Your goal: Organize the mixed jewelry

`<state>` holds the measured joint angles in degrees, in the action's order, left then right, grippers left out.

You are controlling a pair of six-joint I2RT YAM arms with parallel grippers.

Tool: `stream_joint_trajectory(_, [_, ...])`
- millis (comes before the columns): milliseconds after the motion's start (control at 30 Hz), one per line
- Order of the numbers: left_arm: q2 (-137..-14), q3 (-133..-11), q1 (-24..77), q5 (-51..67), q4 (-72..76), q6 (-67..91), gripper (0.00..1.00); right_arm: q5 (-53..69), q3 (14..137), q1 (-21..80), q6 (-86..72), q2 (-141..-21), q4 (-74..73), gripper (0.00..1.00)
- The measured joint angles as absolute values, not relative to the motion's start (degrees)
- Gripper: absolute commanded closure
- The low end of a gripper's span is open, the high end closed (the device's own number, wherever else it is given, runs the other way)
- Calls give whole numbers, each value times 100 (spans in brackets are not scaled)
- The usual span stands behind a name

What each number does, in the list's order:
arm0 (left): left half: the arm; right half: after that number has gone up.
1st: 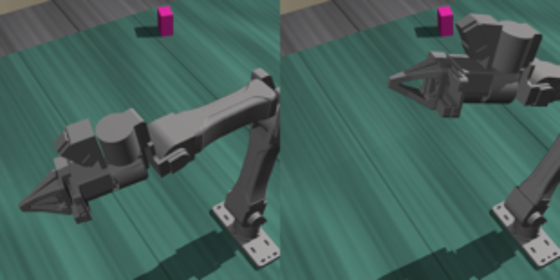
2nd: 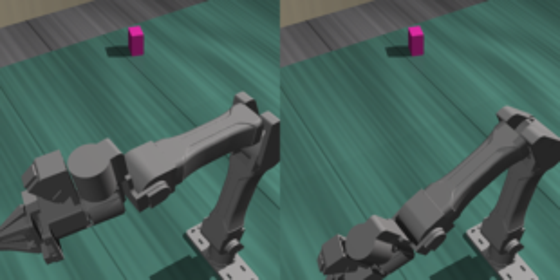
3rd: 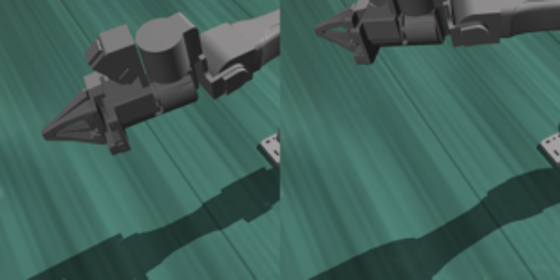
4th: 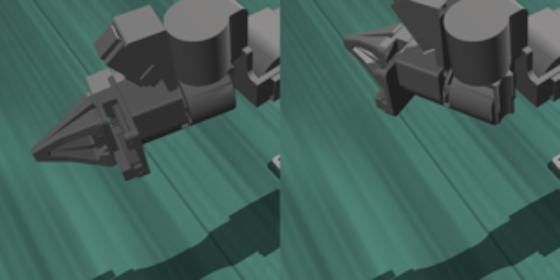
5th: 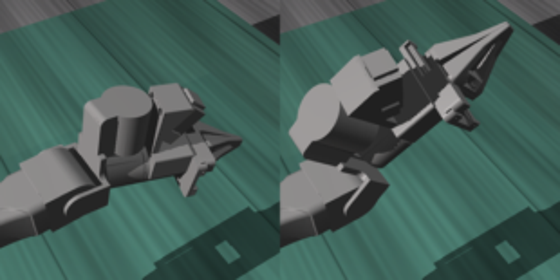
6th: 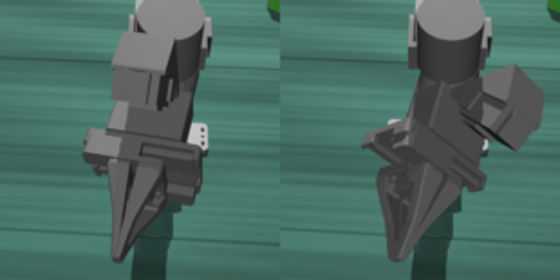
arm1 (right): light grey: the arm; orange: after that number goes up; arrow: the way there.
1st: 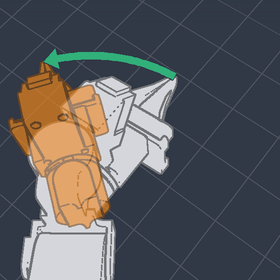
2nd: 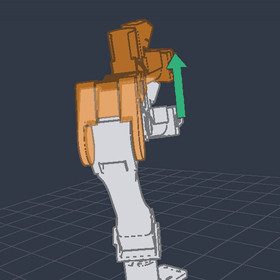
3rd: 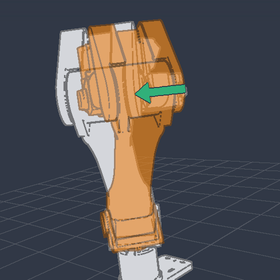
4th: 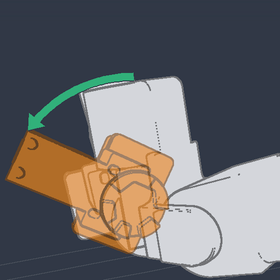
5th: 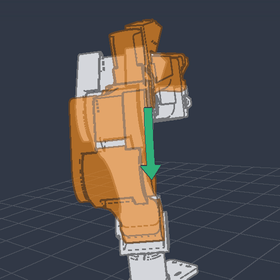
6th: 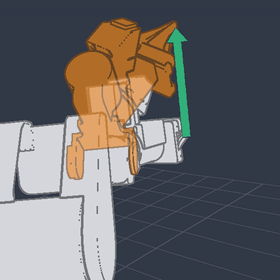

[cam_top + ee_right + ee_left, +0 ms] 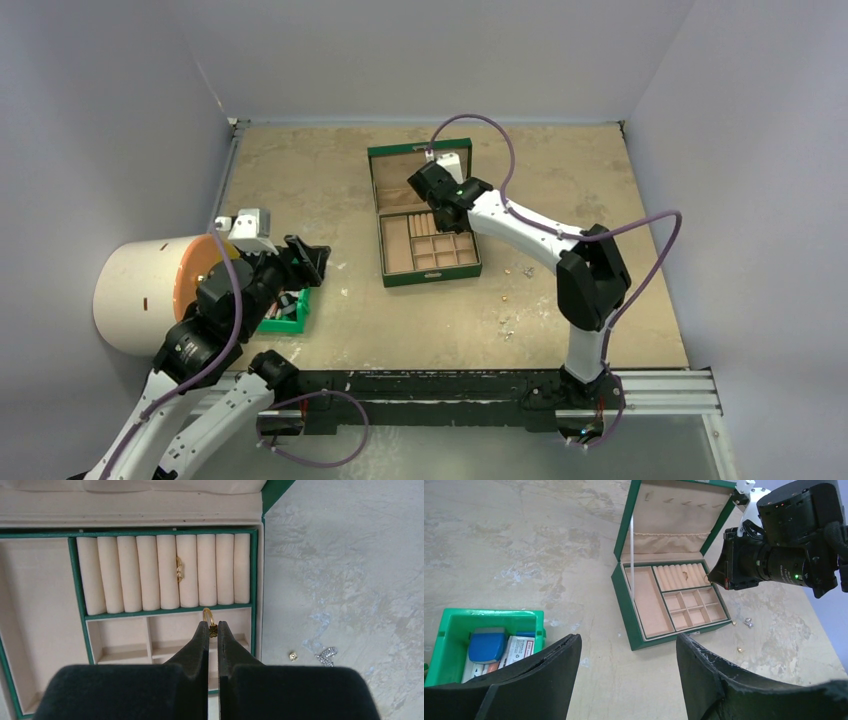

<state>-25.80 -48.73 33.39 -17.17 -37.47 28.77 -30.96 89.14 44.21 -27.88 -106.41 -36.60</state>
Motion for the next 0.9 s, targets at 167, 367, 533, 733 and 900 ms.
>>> stream_joint_trajectory(167, [-2482, -4757, 3339, -1872, -3691, 2895, 30, -3072, 8927, 4335, -2808, -10833, -3544, 100])
stream_joint_trajectory(367, [-2456, -4711, 3339, -1955, -3640, 2895, 30, -3024, 8943, 4191, -2849, -10945, -3356, 100])
stream_joint_trajectory(533, [-2456, -4711, 3339, -1984, -3618, 2895, 30, -2895, 8943, 4084, -2897, -11052, -3249, 100])
stream_joint_trajectory(733, [-2456, -4709, 3339, -1999, -3610, 2897, 30, -2812, 8967, 4042, -2941, -11144, -3153, 100])
stream_joint_trajectory(900, [-2456, -4707, 3339, -2001, -3610, 2897, 30, -2735, 8980, 4042, -2974, -11249, -3085, 100])
